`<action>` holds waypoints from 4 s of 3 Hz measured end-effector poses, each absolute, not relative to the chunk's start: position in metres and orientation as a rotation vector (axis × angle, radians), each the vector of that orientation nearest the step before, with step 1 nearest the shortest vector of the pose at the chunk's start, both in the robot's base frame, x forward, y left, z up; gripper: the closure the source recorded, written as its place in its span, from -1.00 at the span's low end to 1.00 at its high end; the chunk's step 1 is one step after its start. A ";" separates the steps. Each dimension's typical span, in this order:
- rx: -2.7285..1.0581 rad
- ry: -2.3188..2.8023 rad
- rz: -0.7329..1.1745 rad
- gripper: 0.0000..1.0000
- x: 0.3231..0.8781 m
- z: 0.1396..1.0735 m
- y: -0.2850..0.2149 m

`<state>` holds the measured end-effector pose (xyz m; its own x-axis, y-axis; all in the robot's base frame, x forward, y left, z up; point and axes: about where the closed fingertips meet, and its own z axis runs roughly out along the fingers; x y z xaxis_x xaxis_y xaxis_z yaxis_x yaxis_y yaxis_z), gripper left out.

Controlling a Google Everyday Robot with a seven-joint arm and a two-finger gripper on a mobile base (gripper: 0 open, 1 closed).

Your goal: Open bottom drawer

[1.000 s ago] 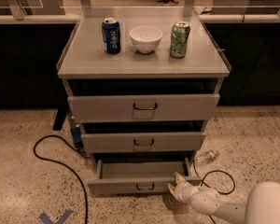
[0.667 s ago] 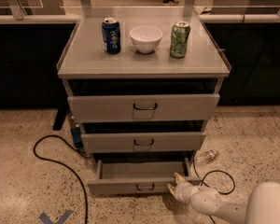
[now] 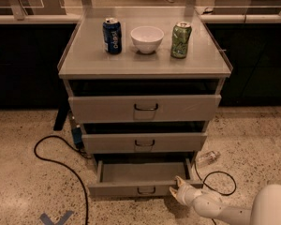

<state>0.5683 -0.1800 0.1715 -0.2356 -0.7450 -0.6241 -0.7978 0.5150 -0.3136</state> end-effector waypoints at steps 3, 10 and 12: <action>-1.246 2.046 0.101 1.00 0.536 0.165 -0.194; -1.222 2.095 0.112 1.00 0.502 0.176 -0.203; -1.203 2.095 0.095 1.00 0.481 0.174 -0.204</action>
Offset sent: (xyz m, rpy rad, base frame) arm -0.3159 0.0552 -0.0843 -0.0755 -0.3827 -0.2399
